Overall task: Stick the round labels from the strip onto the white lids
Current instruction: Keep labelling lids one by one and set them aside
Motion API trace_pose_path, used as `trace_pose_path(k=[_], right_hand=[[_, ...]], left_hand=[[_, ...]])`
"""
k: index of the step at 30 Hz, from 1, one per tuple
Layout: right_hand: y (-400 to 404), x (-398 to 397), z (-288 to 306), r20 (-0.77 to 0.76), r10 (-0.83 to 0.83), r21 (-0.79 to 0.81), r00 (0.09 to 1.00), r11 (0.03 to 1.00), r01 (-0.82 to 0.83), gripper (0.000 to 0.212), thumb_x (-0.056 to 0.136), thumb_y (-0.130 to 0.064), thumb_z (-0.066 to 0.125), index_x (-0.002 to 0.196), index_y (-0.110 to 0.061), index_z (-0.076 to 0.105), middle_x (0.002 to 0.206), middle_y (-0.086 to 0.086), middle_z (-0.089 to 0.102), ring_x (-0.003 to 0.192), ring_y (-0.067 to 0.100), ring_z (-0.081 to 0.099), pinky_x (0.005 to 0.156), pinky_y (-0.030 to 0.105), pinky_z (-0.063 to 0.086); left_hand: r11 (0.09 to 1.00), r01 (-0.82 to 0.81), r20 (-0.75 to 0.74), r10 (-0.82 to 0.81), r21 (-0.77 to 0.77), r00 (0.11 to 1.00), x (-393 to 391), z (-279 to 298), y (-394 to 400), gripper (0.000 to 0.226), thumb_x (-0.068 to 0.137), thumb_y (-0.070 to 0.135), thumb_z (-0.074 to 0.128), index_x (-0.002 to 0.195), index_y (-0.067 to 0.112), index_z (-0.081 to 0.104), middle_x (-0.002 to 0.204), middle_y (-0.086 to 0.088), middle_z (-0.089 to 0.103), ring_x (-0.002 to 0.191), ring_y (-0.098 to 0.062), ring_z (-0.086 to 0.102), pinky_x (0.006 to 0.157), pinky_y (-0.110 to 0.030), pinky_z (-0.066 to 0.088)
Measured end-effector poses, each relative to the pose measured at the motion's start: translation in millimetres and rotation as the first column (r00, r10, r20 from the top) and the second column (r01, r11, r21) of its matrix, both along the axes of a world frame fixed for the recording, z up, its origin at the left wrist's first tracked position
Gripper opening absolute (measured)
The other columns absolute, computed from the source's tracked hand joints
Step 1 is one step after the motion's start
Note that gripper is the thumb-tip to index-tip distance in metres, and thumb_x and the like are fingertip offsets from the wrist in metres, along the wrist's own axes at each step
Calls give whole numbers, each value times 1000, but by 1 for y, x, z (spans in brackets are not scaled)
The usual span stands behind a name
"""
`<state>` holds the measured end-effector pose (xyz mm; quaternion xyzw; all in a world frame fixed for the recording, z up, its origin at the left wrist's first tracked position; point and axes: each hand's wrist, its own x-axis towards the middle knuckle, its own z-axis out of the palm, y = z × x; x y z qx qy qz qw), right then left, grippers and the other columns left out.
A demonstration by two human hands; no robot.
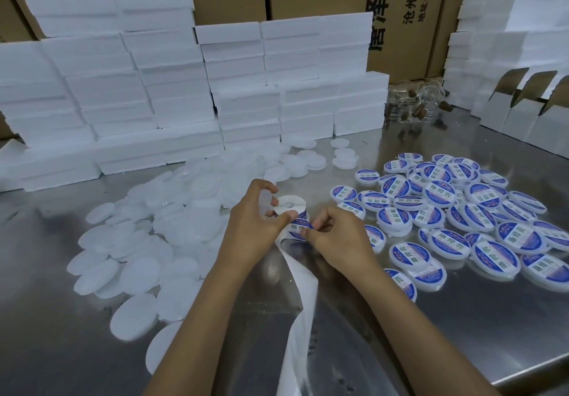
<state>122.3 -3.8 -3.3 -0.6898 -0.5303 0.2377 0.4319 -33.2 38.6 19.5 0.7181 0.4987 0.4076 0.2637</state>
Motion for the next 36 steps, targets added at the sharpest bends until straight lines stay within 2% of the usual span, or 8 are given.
trace_pose_path(k=[7, 12, 16, 19, 21, 23, 25, 36], right_hand=[[-18, 6, 2, -160, 196, -32, 967, 978, -204, 23, 75, -14, 79, 63, -21, 61, 86, 2, 74, 86, 21, 71, 80, 36, 58], [-28, 12, 8, -118, 364, -92, 924, 922, -375, 24, 77, -15, 78, 67, -25, 58, 98, 5, 66, 98, 23, 63, 92, 40, 52], [-29, 12, 11, -218, 244, 27, 945, 969, -244, 25, 83, -16, 74, 68, -21, 55, 90, -4, 64, 81, 10, 62, 71, 15, 47], [-28, 16, 19, -461, 227, 180, 858, 971, -160, 27, 84, -7, 70, 65, -19, 55, 74, 0, 60, 69, 8, 56, 66, 16, 45], [-28, 17, 25, -627, 314, 240, 713, 949, -207, 19, 79, -13, 72, 68, -18, 58, 78, 7, 66, 73, 16, 64, 72, 26, 53], [-28, 14, 30, -690, 402, 292, 602, 916, -276, 11, 77, -18, 69, 73, -16, 60, 81, 14, 69, 70, 21, 66, 67, 28, 53], [-25, 9, 32, -704, 445, 322, 554, 895, -310, 13, 79, -19, 70, 81, -12, 59, 81, 15, 69, 65, 21, 66, 61, 26, 49], [-16, -6, 30, -636, 283, 300, 718, 948, -109, 16, 87, -17, 75, 84, -8, 62, 70, 10, 70, 56, 14, 61, 49, 20, 43]], left_hand=[[999, 23, 46, -22, -30, 999, -1, -1, 1, 48, 79, 34, 85, 108, 39, 47, 99, 15, 61, 83, 18, 57, 63, -1, 41], [999, 31, 45, -29, -44, 999, -4, 1, 1, 46, 81, 27, 83, 112, 34, 50, 104, 10, 64, 85, 2, 63, 61, -1, 39], [999, 37, 49, -35, -38, 998, -5, 1, 0, 38, 86, 20, 78, 111, 31, 52, 104, 9, 65, 80, 6, 62, 59, -4, 44], [998, -15, 187, 27, -64, 982, -2, 11, -4, 13, 97, 29, 64, 108, 29, 57, 106, 10, 67, 87, -8, 66, 70, -22, 57], [976, 59, 485, 51, -210, 873, 2, 25, -6, 20, 105, 37, 48, 102, 21, 60, 105, -4, 71, 89, -24, 69, 69, -34, 59], [916, 277, 762, 47, -291, 646, 4, 35, -10, 44, 108, 44, 33, 102, 11, 62, 99, -18, 72, 81, -29, 71, 62, -35, 58], [866, 408, 846, 31, -289, 532, 4, 38, -16, 56, 107, 52, 27, 109, 8, 63, 106, -22, 73, 87, -32, 73, 67, -37, 61], [839, 435, 758, -41, -328, 651, 27, 37, -30, 62, 107, 52, 22, 109, 5, 62, 105, -23, 64, 93, -32, 60, 78, -36, 52]])
